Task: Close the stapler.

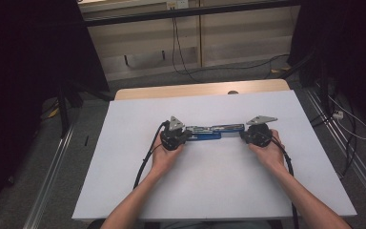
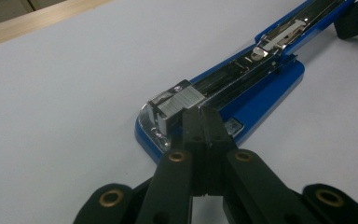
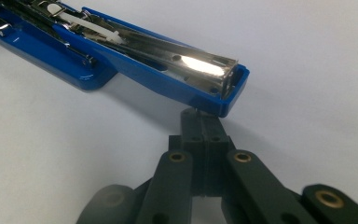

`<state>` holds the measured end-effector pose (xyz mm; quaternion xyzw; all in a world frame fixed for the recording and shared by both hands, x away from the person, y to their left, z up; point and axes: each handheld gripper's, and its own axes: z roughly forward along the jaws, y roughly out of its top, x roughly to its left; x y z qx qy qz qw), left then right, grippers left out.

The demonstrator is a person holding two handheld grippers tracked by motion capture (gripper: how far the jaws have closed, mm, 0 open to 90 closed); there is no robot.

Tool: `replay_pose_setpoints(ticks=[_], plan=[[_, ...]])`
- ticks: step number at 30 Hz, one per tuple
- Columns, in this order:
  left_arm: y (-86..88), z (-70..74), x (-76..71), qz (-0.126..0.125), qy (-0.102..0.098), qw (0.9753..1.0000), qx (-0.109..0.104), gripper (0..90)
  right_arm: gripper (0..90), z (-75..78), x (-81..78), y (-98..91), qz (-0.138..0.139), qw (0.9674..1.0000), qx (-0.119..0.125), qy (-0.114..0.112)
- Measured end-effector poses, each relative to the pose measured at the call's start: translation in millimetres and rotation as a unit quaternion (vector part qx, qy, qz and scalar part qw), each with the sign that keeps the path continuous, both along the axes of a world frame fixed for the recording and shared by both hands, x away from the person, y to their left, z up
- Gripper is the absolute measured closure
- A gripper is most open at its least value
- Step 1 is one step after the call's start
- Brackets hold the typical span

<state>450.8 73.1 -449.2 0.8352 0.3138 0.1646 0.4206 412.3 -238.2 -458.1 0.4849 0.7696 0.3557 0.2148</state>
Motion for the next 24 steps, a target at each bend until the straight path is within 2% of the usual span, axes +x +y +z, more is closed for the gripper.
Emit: replay_pose_setpoints(ticks=[15, 18, 24], plan=[[0.5, 0.1, 0.2, -0.001, 0.001, 1.0, 0.001, 90.0, 90.0, 0.9, -0.5, -0.1, 0.004, 0.9999, 0.008, -0.01], [0.8, 0.2, 0.4, -0.001, 0.0, 1.0, 0.003, 90.0, 90.0, 1.3, -0.6, -0.6, 0.0, 0.9997, 0.022, -0.011], [0.7, 0.1, 0.2, -0.001, 0.001, 1.0, 0.002, 90.0, 90.0, 1.6, -0.7, -0.4, -0.002, 0.9994, 0.032, -0.014]])
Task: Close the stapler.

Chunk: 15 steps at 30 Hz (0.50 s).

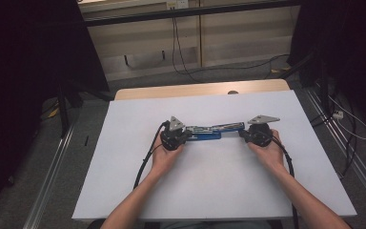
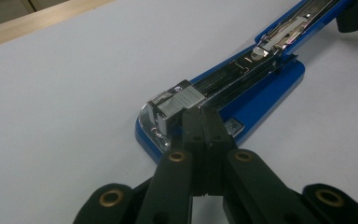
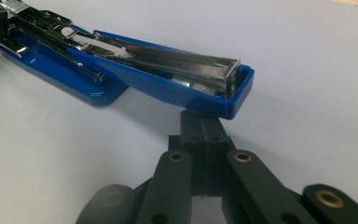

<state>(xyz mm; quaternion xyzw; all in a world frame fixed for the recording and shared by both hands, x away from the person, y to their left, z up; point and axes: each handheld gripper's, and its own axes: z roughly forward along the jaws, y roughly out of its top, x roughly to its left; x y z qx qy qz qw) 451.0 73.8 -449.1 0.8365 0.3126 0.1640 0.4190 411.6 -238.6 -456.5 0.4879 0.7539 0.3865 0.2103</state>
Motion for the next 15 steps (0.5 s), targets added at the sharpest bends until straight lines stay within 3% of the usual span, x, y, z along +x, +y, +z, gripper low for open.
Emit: replay_pose_setpoints(ticks=[15], plan=[[-0.5, -0.3, -0.4, 0.0, -0.003, 1.0, -0.001, 90.0, 89.8, 0.7, -0.5, 1.9, 0.001, 0.9996, 0.025, -0.009]])
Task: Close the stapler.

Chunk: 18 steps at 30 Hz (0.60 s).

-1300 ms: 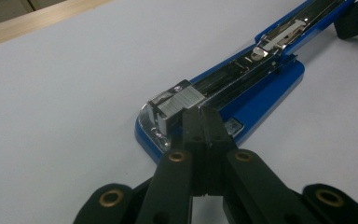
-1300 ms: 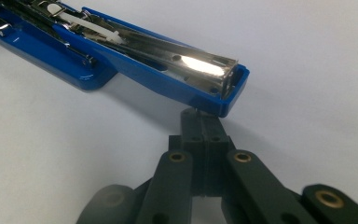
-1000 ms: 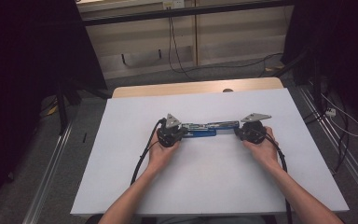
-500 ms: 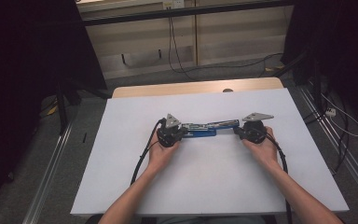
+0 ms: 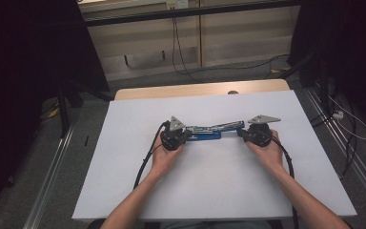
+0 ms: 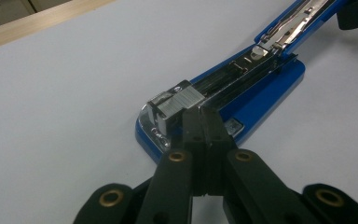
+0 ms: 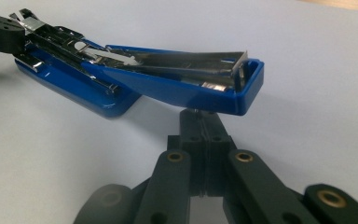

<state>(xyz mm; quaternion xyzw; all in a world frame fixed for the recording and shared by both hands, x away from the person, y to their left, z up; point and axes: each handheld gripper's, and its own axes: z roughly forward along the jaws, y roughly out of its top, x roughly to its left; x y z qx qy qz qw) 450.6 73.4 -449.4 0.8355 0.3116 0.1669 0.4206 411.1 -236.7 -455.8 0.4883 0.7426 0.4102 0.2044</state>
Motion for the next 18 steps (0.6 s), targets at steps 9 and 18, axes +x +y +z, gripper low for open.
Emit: replay_pose_setpoints(ticks=[9, 18], plan=[[0.3, 0.1, -0.3, -0.003, -0.002, 1.0, 0.002, 90.0, 89.8, 1.2, -0.5, 0.5, 0.003, 0.9999, 0.003, -0.01], [-1.1, -0.8, -1.0, -0.004, -0.01, 0.9999, 0.003, 89.9, 87.5, 4.1, -2.5, 0.7, 0.01, 0.9996, 0.01, -0.024]])
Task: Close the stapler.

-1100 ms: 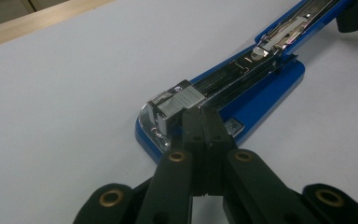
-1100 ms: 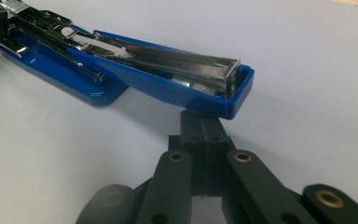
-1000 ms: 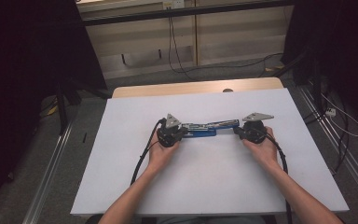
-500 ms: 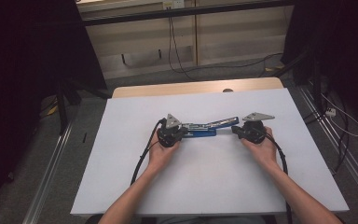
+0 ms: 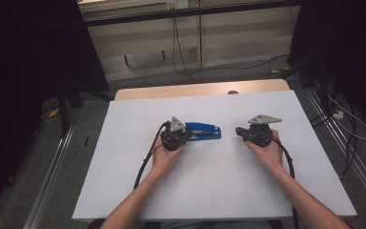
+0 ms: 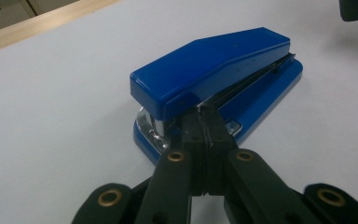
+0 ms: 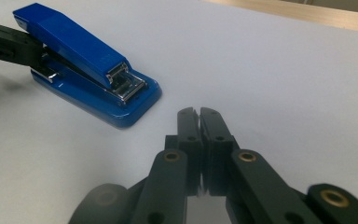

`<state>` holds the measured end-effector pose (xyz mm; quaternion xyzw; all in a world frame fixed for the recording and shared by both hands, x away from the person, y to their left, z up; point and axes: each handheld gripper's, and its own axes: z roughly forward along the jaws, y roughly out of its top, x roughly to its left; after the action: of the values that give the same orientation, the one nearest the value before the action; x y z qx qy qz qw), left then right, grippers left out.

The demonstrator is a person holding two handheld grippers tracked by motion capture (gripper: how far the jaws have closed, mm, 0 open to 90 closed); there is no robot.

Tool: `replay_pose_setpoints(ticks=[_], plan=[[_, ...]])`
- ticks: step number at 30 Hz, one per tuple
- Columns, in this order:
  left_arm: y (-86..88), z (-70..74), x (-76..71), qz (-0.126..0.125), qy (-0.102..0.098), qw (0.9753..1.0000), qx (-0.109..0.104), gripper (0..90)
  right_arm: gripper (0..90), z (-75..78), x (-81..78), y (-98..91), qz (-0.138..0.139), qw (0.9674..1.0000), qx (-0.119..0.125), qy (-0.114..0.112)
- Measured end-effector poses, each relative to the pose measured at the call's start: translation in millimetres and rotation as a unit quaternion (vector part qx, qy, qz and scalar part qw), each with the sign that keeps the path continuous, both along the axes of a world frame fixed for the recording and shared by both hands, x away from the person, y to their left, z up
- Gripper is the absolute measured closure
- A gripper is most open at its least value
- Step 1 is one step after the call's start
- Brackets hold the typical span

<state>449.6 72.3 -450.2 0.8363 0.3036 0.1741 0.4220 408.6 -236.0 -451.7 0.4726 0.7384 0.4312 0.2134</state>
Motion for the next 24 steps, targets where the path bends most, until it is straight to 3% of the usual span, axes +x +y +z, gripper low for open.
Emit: replay_pose_setpoints(ticks=[12, 19, 24], plan=[[3.6, 2.4, -0.7, -0.007, 0.01, 0.9999, -0.001, 82.9, 77.9, 2.3, -1.9, -0.5, 0.008, 0.9998, 0.016, -0.011], [8.2, 8.3, -4.2, -0.009, 0.014, 0.9997, -0.019, 78.8, 67.1, 5.3, -2.9, -4.3, -0.001, 0.9997, 0.021, -0.012], [12.6, 11.2, -4.6, -0.009, 0.026, 0.9992, -0.028, 71.1, 53.4, 5.0, -2.7, -4.0, -0.003, 0.9996, 0.028, -0.011]])
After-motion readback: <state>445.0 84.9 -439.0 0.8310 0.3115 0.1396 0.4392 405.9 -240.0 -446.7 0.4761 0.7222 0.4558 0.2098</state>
